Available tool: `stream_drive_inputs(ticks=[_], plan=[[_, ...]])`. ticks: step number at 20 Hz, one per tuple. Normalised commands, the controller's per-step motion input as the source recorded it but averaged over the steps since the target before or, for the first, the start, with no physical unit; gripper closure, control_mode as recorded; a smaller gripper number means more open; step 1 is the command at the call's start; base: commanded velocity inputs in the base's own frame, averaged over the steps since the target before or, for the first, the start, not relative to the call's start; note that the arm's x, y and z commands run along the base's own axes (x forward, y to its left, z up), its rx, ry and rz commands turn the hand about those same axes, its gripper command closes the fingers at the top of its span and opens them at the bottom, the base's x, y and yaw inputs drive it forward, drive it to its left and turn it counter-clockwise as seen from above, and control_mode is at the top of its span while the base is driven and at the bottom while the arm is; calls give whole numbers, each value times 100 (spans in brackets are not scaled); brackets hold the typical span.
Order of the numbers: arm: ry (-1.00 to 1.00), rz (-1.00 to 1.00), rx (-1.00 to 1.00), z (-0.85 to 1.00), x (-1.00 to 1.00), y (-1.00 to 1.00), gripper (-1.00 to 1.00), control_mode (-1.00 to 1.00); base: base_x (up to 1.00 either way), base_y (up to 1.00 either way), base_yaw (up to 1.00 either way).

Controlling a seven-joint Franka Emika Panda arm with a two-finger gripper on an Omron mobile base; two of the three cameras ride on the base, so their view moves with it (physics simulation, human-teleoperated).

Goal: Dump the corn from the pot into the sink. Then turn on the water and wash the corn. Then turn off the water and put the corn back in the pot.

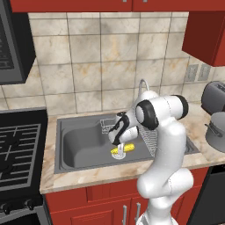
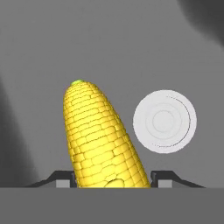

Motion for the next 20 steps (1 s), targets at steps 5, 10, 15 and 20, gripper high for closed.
stream_drive_inputs(ticks=[5,10,15,20], plan=[[0,0,1,-37,8,0,100,-100,0,0,0],[0,0,2,-42,17,0,100,-100,0,0,0],[0,0,0,-46,24,0,100,-100,0,0,0],[0,0,0,-29,31,0,100,-100,0,0,0]])
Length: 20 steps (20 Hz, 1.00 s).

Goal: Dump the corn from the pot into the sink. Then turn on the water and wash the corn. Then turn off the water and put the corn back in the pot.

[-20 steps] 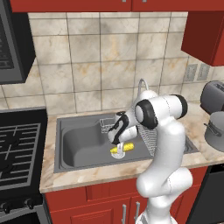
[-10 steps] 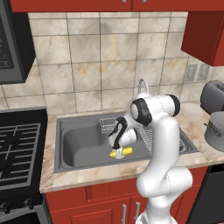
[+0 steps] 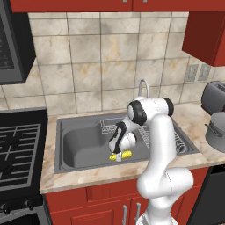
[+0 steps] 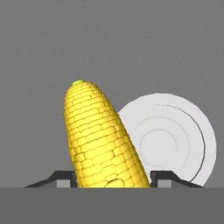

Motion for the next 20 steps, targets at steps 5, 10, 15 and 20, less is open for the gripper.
stream_drive_inputs(ticks=[5,10,15,20], plan=[[0,0,0,-11,37,0,100,-100,0,0,0],[0,0,0,-9,35,0,100,-100,0,0,0],[-1,0,1,-15,7,0,-100,-100,0,0,0],[0,0,1,-11,0,0,-100,-100,0,0,0]])
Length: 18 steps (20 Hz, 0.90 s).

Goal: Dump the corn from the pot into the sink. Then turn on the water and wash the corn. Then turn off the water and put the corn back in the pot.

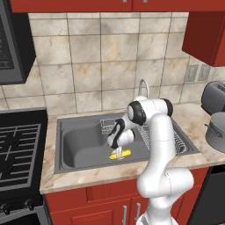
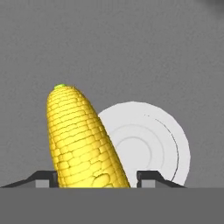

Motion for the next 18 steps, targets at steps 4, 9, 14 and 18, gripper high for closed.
stream_drive_inputs(ticks=[4,9,14,18], plan=[[0,0,0,0,0,0,-100,-100,0,0,0],[0,0,0,31,-1,0,-100,-100,0,0,0],[0,-4,0,47,-3,0,-100,-100,0,0,0],[0,-3,0,50,-12,0,-100,-100,0,0,0]])
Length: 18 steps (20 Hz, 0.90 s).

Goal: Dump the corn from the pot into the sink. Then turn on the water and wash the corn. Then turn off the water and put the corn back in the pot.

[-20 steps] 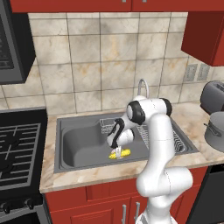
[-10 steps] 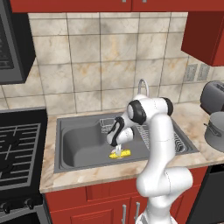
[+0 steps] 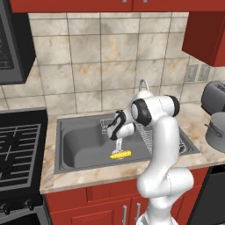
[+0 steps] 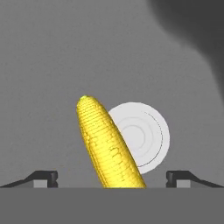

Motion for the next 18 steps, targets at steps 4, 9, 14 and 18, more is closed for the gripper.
stream_drive_inputs(ticks=[4,9,14,18], plan=[[0,-1,0,41,-24,0,-100,-100,0,0,0],[0,-2,0,32,-34,0,-100,-100,0,0,0],[1,-2,0,40,-34,0,-100,-100,0,0,0],[0,-10,0,81,-8,-6,-100,-100,0,0,0]])
